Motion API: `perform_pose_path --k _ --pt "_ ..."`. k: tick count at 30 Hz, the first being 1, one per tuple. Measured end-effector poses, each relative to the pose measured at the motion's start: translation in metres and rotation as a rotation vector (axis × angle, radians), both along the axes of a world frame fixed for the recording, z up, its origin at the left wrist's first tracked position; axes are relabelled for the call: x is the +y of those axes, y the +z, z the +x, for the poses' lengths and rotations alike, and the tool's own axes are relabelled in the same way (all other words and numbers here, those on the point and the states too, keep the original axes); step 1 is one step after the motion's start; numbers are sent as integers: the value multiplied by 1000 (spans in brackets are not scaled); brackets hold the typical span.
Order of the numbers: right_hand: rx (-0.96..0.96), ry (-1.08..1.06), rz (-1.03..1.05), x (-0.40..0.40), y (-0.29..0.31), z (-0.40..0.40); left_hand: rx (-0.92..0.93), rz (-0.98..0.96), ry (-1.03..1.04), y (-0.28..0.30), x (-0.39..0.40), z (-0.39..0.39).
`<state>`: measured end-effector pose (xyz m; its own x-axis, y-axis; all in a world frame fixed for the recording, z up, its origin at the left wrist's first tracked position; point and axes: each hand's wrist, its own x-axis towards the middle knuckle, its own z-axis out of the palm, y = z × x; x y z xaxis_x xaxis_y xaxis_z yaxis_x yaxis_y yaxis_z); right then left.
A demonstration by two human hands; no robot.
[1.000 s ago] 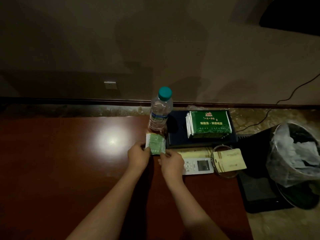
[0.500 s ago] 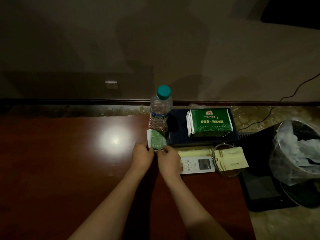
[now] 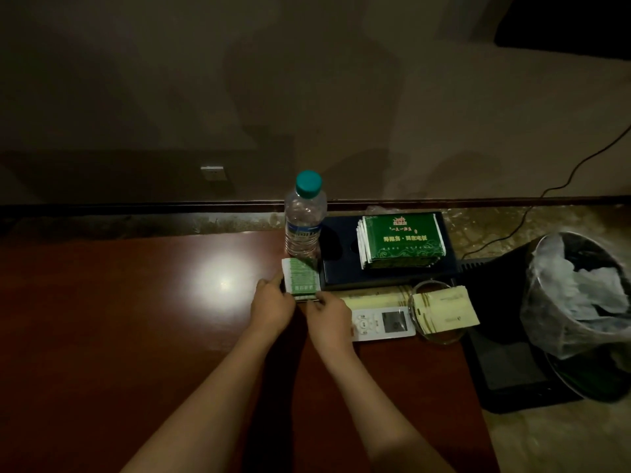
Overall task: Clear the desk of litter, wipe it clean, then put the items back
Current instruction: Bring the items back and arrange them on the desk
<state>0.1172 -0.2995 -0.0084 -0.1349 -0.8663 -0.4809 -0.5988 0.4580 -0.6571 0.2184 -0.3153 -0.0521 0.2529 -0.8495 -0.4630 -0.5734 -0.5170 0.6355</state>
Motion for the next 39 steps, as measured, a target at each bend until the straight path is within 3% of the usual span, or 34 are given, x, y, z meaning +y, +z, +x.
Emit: perform_pose_path --k 4,10,14,26,39 --pt "72 140 -37 1 8 -6 -99 31 4 12 5 8" --pt "187 469 -159 21 31 -4 -380 43 -214 57 55 18" --pt "172 662 -225 48 47 21 -526 36 -183 86 107 36" --pt "73 1137 -476 212 102 135 -688 22 287 152 317 124" --pt "-115 1806 -597 560 136 216 -571 214 1020 166 711 124"
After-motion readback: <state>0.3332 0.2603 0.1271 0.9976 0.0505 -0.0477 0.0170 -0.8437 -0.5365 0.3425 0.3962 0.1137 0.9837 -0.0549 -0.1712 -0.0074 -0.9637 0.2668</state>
